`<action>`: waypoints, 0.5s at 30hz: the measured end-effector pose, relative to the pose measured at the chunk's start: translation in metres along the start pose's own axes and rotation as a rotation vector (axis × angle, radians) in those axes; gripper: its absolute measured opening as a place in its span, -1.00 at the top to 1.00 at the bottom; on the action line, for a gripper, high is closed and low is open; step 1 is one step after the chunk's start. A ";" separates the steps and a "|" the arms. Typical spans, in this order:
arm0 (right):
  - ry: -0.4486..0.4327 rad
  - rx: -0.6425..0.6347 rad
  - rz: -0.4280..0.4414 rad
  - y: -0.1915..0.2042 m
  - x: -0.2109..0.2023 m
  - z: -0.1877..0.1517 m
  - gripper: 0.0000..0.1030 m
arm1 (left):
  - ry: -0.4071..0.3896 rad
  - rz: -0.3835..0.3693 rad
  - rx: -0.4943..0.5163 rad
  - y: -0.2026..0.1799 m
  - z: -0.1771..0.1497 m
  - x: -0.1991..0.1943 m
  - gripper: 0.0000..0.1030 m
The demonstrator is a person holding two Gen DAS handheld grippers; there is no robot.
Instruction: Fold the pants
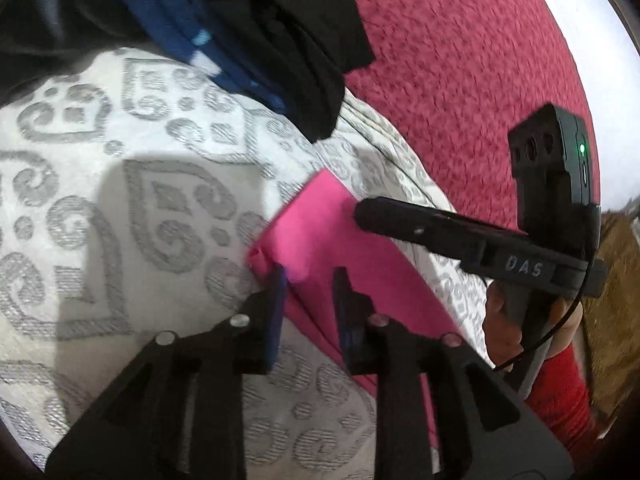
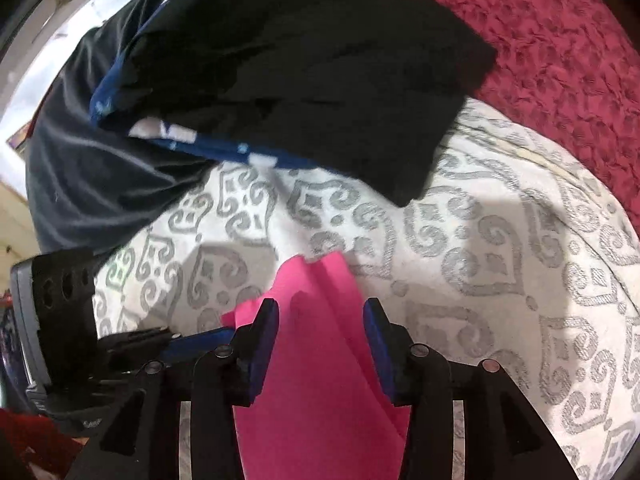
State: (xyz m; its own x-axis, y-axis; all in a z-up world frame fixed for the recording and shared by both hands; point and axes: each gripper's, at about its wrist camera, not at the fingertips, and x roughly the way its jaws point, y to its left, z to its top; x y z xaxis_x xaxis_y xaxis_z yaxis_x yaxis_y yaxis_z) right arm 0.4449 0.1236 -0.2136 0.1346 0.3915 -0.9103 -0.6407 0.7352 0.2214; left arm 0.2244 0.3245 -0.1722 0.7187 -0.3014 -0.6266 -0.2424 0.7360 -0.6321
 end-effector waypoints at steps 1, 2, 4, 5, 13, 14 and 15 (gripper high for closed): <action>0.013 -0.017 -0.026 0.003 0.005 -0.001 0.66 | 0.003 -0.004 0.008 0.000 -0.002 0.000 0.52; 0.019 -0.020 -0.047 0.006 0.008 -0.002 0.94 | 0.005 -0.013 0.012 0.000 0.000 0.001 0.56; -0.042 -0.014 -0.078 0.008 0.000 0.000 0.94 | 0.000 -0.031 0.024 -0.002 0.000 0.000 0.96; -0.069 -0.007 -0.091 0.006 -0.006 0.002 0.94 | -0.011 -0.030 0.027 0.000 -0.001 -0.003 0.96; -0.068 0.185 -0.143 -0.021 -0.057 -0.018 0.43 | -0.018 -0.003 -0.063 0.016 -0.002 -0.005 0.53; -0.051 0.202 -0.134 -0.021 -0.069 -0.033 0.39 | -0.027 -0.005 -0.053 0.014 -0.003 -0.008 0.42; -0.038 0.212 -0.127 -0.020 -0.075 -0.044 0.34 | -0.040 0.014 -0.027 0.009 -0.004 -0.010 0.17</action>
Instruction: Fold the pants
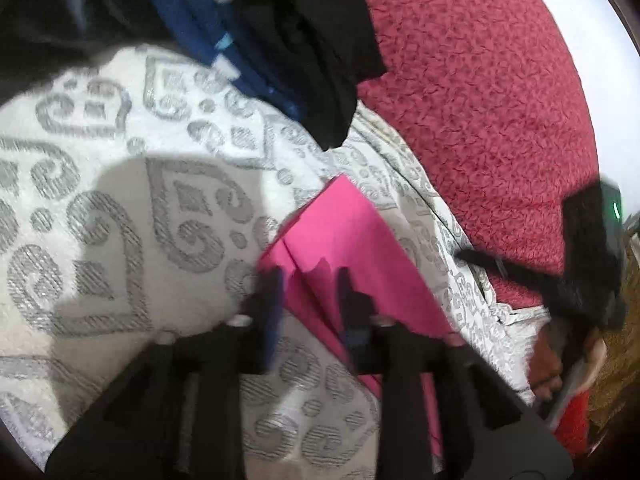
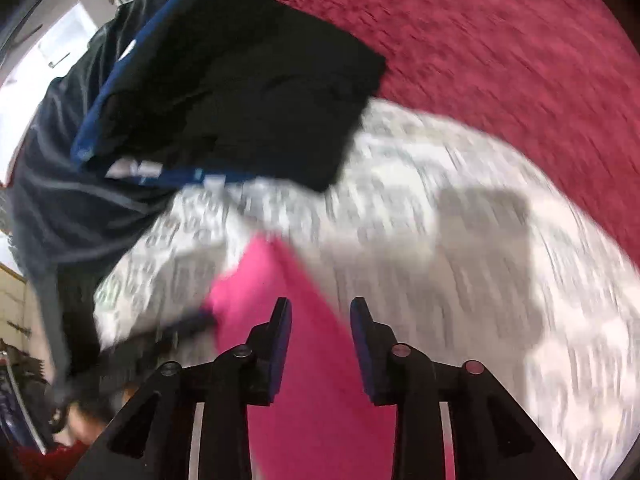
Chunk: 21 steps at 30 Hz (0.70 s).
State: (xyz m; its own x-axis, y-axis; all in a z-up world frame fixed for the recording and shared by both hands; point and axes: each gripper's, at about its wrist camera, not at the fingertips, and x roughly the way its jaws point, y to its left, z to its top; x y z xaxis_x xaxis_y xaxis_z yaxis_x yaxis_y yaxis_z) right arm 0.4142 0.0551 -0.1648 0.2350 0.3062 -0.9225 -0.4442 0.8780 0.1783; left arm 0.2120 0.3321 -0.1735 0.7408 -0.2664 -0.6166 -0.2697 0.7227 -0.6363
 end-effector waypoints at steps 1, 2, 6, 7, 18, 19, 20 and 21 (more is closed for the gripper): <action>0.028 0.019 0.006 -0.004 -0.012 -0.019 0.32 | -0.014 0.028 0.027 -0.005 -0.002 -0.003 -0.08; 0.051 0.042 0.007 -0.007 -0.022 -0.036 0.30 | -0.022 0.044 0.048 -0.008 -0.004 -0.006 -0.15; 0.075 0.172 0.040 -0.022 -0.056 -0.100 0.19 | 0.018 0.130 0.142 -0.027 -0.006 0.008 -0.34; 0.066 0.222 0.047 -0.029 -0.065 -0.116 0.18 | 0.023 0.147 0.156 -0.030 -0.006 0.010 -0.34; -0.085 0.569 0.074 -0.077 -0.117 -0.213 0.16 | 0.045 0.086 0.094 -0.033 0.000 0.010 0.85; -0.091 0.599 0.077 -0.081 -0.122 -0.223 0.16 | 0.033 0.103 0.125 -0.042 0.001 0.006 0.86; -0.097 0.624 0.088 -0.084 -0.125 -0.229 0.16 | 0.023 0.114 0.153 -0.050 0.001 0.002 0.86; -0.100 0.650 0.102 -0.088 -0.128 -0.237 0.16 | 0.008 0.127 0.197 -0.063 0.001 -0.004 0.86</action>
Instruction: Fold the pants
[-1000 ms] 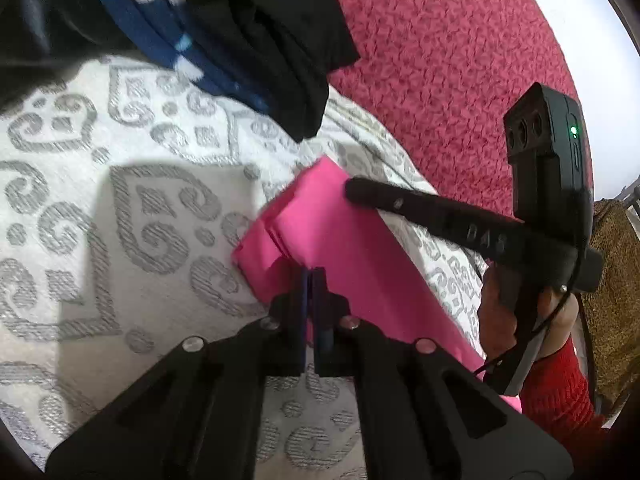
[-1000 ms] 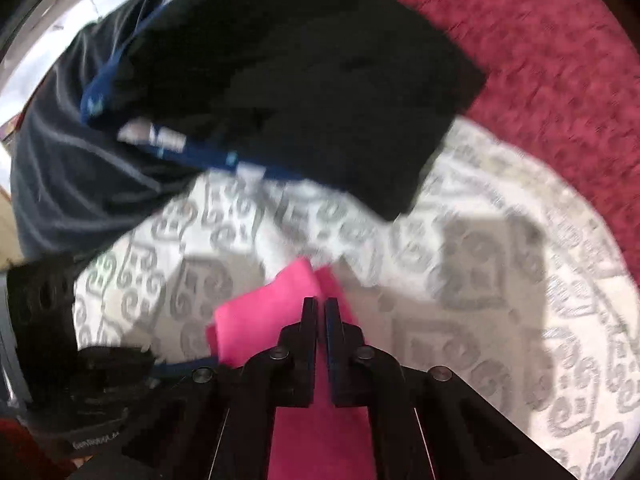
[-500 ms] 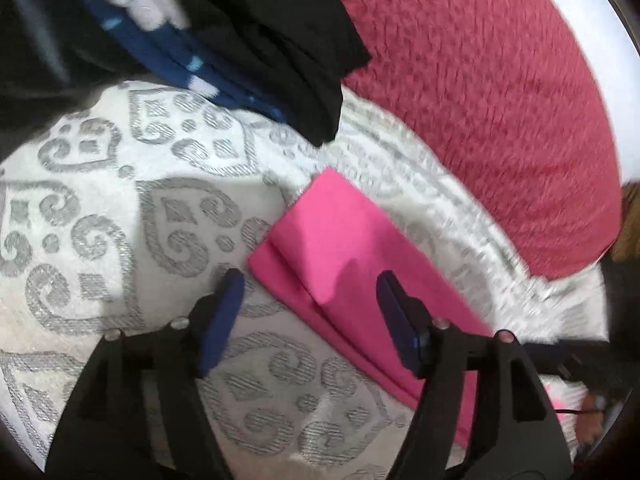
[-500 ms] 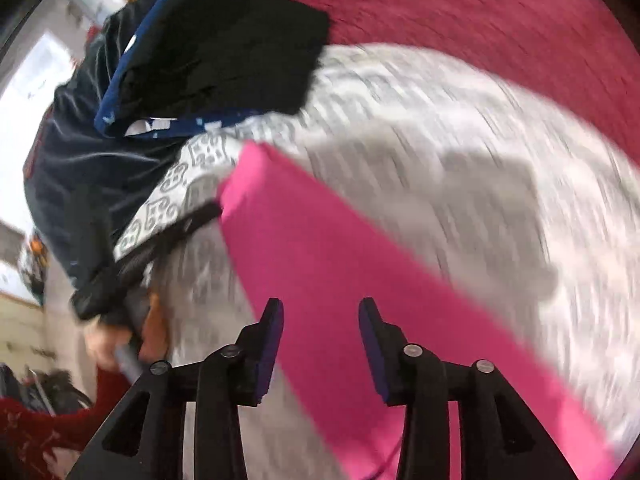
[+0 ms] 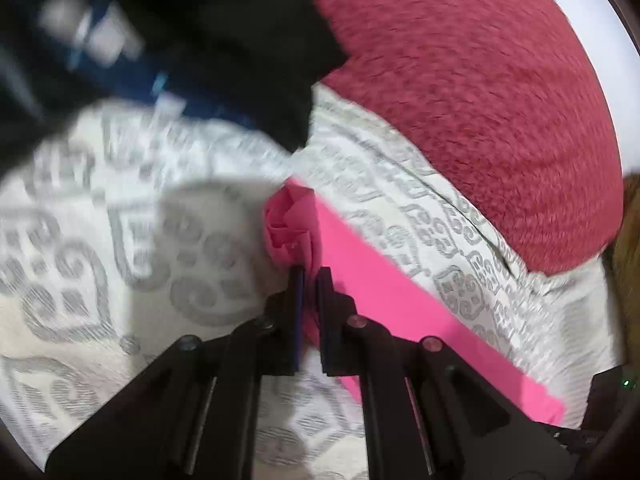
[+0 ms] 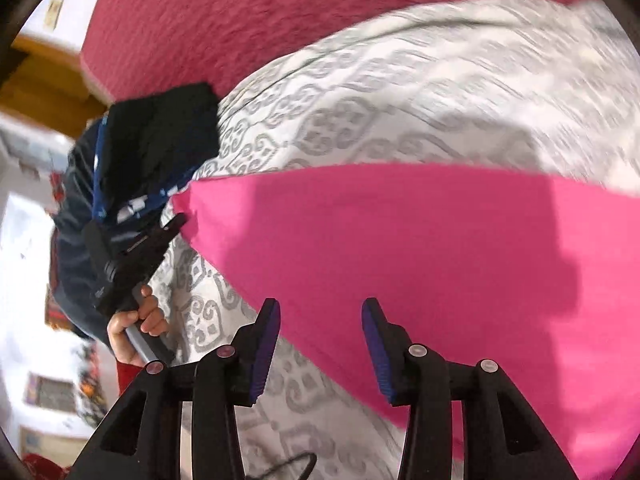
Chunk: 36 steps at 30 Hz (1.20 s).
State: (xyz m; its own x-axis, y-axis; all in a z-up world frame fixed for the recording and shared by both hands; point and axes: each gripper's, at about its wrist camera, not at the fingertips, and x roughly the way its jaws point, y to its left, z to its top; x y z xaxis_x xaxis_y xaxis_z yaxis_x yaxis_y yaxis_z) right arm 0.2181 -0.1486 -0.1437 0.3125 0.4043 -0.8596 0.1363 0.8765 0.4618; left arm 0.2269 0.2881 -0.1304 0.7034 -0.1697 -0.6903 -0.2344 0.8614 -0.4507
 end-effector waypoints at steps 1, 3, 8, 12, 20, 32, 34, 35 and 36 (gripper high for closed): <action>-0.002 0.023 0.011 -0.008 -0.006 -0.005 0.16 | -0.013 0.004 0.035 -0.012 0.002 -0.006 0.85; -0.015 0.047 0.019 -0.019 -0.015 -0.013 0.16 | -0.036 0.003 0.101 -0.036 0.007 -0.016 0.85; -0.044 0.112 0.047 -0.048 -0.032 -0.031 0.16 | -0.060 -0.032 0.295 -0.107 -0.004 -0.034 0.85; -0.065 0.159 0.045 -0.073 -0.046 -0.045 0.16 | -0.011 -0.128 0.411 -0.170 -0.036 -0.032 0.86; -0.153 0.239 0.046 -0.115 -0.079 -0.058 0.10 | 0.206 -0.289 0.550 -0.272 -0.139 0.007 0.85; -0.222 0.315 0.086 -0.162 -0.099 -0.070 0.04 | 0.346 -0.304 0.661 -0.332 -0.224 0.031 0.85; -0.225 0.313 0.088 -0.161 -0.099 -0.067 0.03 | 0.344 -0.297 0.686 -0.334 -0.227 0.027 0.85; -0.224 0.311 0.090 -0.159 -0.098 -0.064 0.02 | 0.343 -0.301 0.690 -0.332 -0.225 0.021 0.84; -0.221 0.308 0.094 -0.160 -0.098 -0.065 0.00 | 0.340 -0.308 0.687 -0.331 -0.223 0.018 0.76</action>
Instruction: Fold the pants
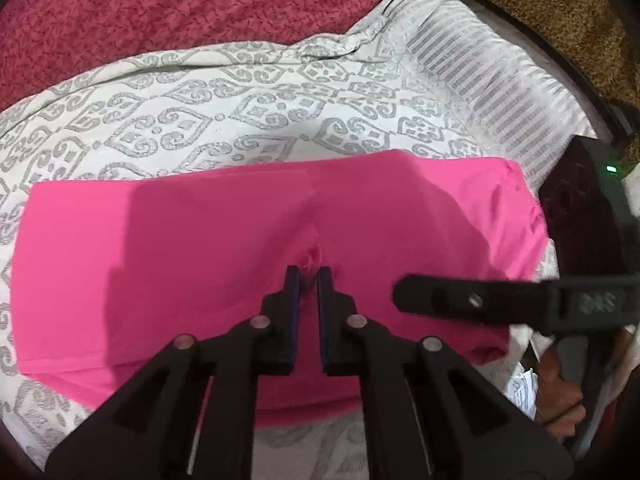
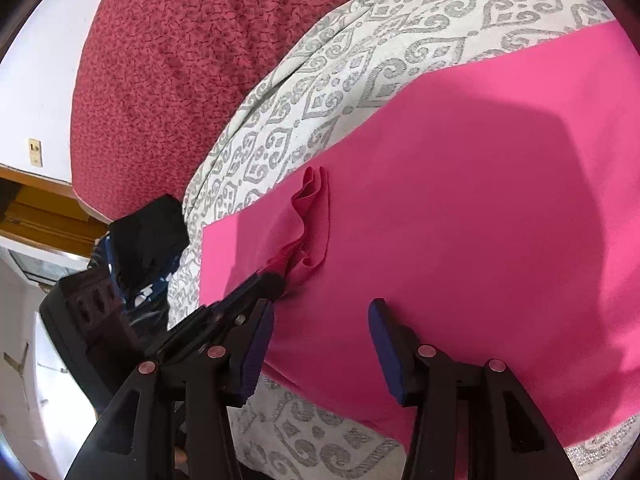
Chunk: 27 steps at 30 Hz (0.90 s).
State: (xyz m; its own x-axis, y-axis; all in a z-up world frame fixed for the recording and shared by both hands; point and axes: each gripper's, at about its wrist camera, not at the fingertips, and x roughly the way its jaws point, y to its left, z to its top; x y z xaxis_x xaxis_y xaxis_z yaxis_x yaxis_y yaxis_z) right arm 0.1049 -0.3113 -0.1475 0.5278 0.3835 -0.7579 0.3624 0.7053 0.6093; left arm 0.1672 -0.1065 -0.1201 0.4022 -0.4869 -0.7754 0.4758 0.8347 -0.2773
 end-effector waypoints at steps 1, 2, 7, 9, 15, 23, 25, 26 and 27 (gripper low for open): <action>0.005 -0.002 0.002 -0.002 -0.001 0.000 -0.01 | -0.015 -0.003 -0.005 0.004 -0.002 -0.011 0.62; 0.010 -0.002 0.000 -0.001 0.001 0.001 -0.01 | -0.028 0.000 -0.008 0.008 -0.003 -0.017 0.52; 0.022 -0.033 -0.026 0.013 0.008 0.006 -0.01 | -0.100 0.170 0.015 0.046 -0.022 -0.055 0.23; 0.017 -0.080 -0.035 0.021 0.008 0.006 -0.01 | -0.096 0.234 0.010 0.065 -0.030 -0.060 0.23; 0.030 -0.278 -0.057 0.052 0.013 0.004 -0.02 | -0.067 0.288 -0.114 0.121 -0.050 -0.067 0.23; 0.096 -0.525 -0.211 0.080 0.052 0.004 -0.33 | -0.068 0.285 -0.163 0.143 -0.060 -0.069 0.21; 0.107 -0.509 -0.214 0.075 0.058 0.007 -0.33 | -0.069 0.276 -0.139 0.139 -0.061 -0.068 0.21; 0.112 -0.500 -0.199 0.073 0.059 0.008 -0.33 | -0.068 0.275 -0.128 0.137 -0.061 -0.067 0.20; 0.122 -0.494 -0.175 0.073 0.059 0.008 -0.33 | -0.066 0.277 -0.114 0.135 -0.061 -0.066 0.20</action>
State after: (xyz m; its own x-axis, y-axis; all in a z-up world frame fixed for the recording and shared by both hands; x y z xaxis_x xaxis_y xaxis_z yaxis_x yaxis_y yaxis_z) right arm 0.1691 -0.2416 -0.1459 0.3884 0.2806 -0.8778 0.0166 0.9502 0.3111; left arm 0.1576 0.0538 -0.1410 0.5560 -0.2493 -0.7929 0.2517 0.9597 -0.1253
